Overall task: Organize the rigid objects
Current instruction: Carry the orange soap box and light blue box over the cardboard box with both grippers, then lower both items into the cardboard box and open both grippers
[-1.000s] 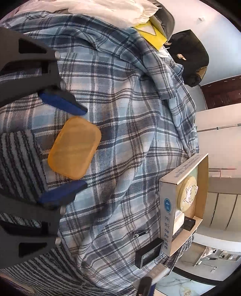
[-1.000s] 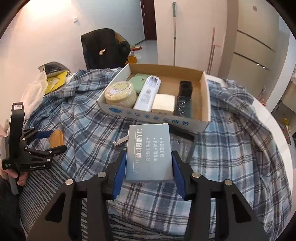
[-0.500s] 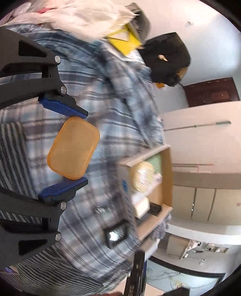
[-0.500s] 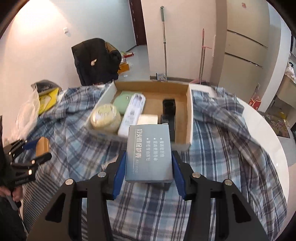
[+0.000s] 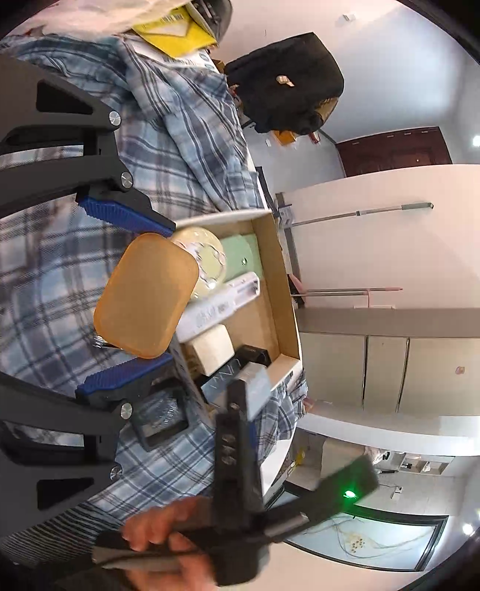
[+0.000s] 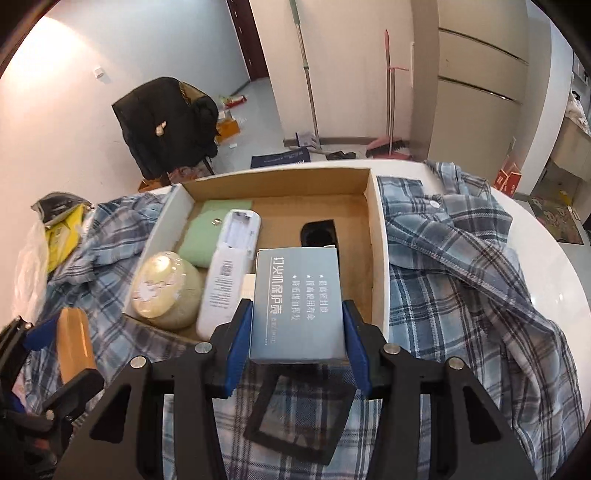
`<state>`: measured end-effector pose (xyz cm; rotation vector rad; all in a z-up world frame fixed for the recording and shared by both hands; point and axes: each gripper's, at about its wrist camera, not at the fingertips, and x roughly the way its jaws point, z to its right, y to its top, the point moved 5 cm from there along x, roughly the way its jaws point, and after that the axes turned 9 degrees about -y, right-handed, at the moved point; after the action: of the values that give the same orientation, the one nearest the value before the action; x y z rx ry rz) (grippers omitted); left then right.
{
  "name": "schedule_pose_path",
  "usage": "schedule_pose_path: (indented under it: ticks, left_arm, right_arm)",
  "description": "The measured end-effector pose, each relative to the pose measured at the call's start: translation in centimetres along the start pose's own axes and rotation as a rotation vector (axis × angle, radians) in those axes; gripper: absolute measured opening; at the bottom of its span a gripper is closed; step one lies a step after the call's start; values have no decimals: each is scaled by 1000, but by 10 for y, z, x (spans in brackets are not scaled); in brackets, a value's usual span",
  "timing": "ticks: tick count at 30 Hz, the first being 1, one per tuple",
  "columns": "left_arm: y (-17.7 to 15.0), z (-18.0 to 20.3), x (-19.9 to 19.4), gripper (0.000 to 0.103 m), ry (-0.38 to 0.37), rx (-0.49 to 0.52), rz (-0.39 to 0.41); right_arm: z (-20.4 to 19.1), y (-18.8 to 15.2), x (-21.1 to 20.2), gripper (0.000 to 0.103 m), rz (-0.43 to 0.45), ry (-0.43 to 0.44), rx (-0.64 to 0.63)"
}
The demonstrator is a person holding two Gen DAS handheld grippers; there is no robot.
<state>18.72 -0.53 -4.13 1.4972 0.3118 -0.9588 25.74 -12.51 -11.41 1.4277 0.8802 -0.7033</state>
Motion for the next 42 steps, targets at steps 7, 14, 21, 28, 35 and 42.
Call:
schedule_pose_path:
  ticks: [7, 14, 21, 28, 35, 42]
  left_arm:
    - [15, -1, 20, 67, -18, -33, 9]
    - [20, 3, 35, 67, -49, -47, -10]
    - [41, 7, 41, 67, -38, -42, 19]
    - [51, 19, 82, 67, -59, -26, -24]
    - [40, 22, 111, 67, -3, 10, -59]
    - [39, 13, 118, 67, -2, -20, -70]
  right_arm:
    - [7, 0, 20, 46, -32, 19, 17]
    - [11, -4, 25, 56, -61, 0, 26]
    - [36, 14, -16, 67, 82, -1, 99]
    - [75, 24, -22, 67, 124, -83, 153]
    - [68, 20, -15, 67, 101, -73, 116]
    - [63, 18, -12, 67, 91, -70, 98]
